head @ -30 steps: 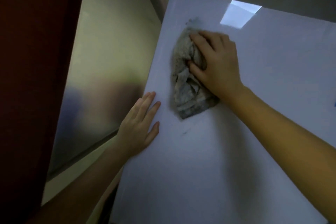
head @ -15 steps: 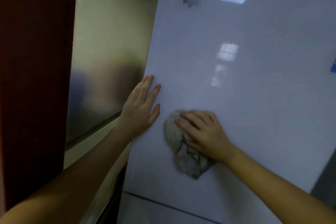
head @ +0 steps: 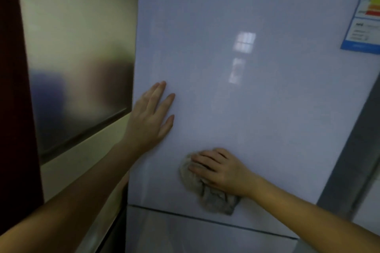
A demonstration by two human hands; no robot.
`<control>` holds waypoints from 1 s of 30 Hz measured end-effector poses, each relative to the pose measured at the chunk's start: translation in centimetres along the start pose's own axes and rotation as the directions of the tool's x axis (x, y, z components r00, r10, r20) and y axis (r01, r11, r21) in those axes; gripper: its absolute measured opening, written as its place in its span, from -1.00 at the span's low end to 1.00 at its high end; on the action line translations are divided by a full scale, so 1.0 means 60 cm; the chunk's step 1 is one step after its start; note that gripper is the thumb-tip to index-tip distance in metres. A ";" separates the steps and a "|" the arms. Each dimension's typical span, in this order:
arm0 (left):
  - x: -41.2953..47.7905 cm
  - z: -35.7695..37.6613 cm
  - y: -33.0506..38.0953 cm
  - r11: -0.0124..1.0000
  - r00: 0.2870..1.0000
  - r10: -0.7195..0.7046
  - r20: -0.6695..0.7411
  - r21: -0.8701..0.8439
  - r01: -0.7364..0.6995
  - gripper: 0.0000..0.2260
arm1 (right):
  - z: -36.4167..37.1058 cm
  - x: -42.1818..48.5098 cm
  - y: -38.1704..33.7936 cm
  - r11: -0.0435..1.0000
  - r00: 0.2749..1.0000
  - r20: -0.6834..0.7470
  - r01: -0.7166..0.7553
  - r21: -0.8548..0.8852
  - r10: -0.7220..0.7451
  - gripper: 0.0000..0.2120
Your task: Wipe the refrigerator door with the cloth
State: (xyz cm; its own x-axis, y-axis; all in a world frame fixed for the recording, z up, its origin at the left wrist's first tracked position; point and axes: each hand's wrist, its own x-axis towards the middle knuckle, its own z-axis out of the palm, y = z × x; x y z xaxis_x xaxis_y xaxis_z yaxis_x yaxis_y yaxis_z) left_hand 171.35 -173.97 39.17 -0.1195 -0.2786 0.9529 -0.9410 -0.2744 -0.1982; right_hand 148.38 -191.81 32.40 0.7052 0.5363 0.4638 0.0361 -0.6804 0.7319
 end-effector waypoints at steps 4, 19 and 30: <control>0.016 0.007 0.036 1.000 1.000 -0.007 -0.008 -0.015 0.007 -0.54 | -0.050 -0.036 0.057 0.999 0.998 -0.043 -0.038 -0.034 0.037 -0.69; 0.085 0.041 0.165 0.990 0.990 -0.138 -0.026 -0.029 0.138 -0.50 | -0.209 -0.073 0.248 0.899 0.889 -0.240 -0.423 -0.110 0.389 -0.45; 0.088 0.053 0.220 0.991 0.991 -0.135 -0.008 -0.007 0.135 -0.49 | -0.182 -0.231 0.178 0.992 0.995 -0.038 -0.092 -0.088 0.089 -0.66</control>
State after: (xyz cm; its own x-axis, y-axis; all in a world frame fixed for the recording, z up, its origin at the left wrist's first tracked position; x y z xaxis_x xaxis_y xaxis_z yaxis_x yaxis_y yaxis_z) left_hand 159.27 -182.00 40.87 0.0062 -0.2321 0.9727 -0.9506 -0.3034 -0.0663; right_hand 131.28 -201.09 39.25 0.6778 0.4922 0.5461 -0.0913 -0.6807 0.7269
